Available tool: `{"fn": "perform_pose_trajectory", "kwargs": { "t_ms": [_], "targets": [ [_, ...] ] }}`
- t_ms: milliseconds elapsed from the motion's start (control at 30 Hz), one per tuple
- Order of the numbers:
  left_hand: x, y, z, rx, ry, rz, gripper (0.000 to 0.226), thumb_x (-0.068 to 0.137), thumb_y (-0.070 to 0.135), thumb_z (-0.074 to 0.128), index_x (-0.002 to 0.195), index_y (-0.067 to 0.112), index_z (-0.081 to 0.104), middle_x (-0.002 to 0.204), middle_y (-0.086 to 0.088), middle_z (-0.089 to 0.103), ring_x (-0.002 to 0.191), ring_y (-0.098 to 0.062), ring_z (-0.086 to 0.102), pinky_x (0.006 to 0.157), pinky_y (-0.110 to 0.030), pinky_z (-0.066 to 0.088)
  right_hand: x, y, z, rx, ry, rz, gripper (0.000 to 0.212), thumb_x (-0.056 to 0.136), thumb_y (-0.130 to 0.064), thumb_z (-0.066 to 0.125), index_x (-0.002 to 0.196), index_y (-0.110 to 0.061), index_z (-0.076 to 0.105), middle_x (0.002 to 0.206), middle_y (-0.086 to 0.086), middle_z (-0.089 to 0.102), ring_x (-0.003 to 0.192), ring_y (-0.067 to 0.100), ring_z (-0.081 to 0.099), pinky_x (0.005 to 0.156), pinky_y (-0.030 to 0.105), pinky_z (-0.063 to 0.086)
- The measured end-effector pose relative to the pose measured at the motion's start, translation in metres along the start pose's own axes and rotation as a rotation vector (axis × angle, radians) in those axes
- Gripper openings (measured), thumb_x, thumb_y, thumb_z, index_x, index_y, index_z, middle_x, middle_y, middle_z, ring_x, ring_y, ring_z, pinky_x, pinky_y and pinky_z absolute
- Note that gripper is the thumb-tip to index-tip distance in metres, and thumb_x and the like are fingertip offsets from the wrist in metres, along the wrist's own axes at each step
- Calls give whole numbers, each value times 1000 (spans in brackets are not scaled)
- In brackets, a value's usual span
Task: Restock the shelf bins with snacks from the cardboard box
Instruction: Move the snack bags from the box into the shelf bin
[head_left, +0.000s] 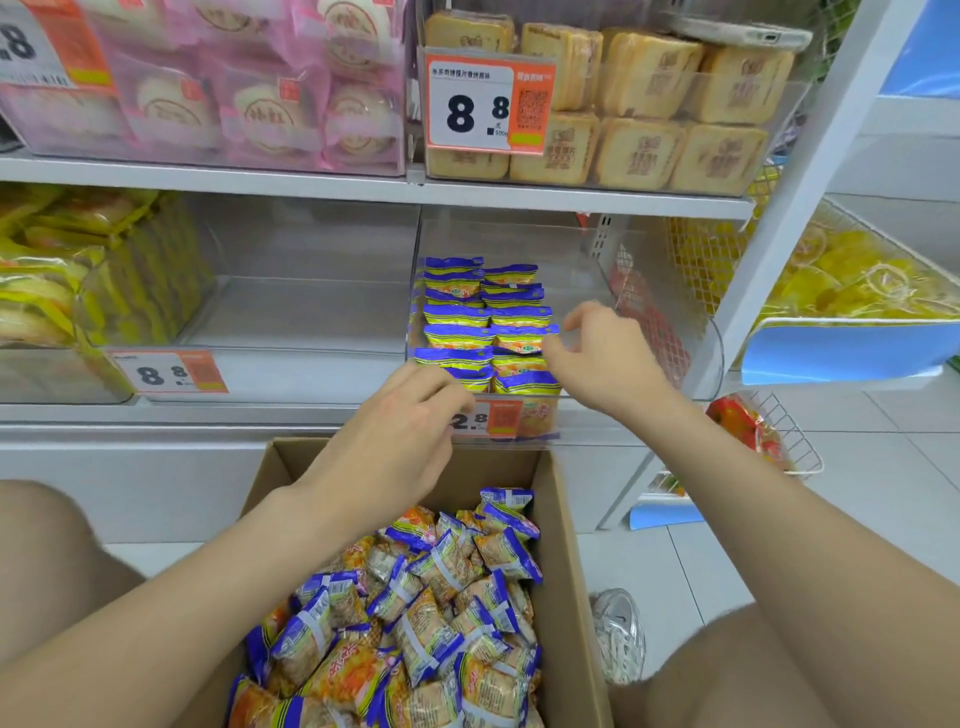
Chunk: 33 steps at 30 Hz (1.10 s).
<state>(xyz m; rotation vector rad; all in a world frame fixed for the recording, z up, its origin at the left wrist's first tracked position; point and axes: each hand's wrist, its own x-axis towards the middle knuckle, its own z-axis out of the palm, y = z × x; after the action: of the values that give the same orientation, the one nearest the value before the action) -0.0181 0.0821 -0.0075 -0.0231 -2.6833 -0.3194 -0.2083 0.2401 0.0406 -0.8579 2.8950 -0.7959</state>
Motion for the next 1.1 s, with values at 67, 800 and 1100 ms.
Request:
{"fn": "perform_pose_trajectory", "kwargs": {
  "t_ms": [67,800,1100],
  "targets": [
    [-10,5,1,8,12,-31,12,95,15,61,105,23,60,104,9,58,96,-15,55,76,-31,51,-32,-10,2,149,130,-197,12,92,-18,57,99,-17,67,76,-2,71,73,10,65,72,32,52],
    [-110,-51,120,228,-1024,-340,19,92,5,65,109,11,71,116,-10,70,105,-27,66,94,-39,55,-107,-24,125,-656,-969,-647,32,101,-20,50,132,-19,59,115,10,64,98,29,66,54,32,41],
    [-53,-41,49,-424,-473,-423,22,83,22,89,100,34,82,98,20,76,96,0,69,94,-34,55,-67,-16,81,-478,-740,-426,44,101,-43,56,133,-14,56,123,11,65,109,32,64,91,46,57]
  ]
}}
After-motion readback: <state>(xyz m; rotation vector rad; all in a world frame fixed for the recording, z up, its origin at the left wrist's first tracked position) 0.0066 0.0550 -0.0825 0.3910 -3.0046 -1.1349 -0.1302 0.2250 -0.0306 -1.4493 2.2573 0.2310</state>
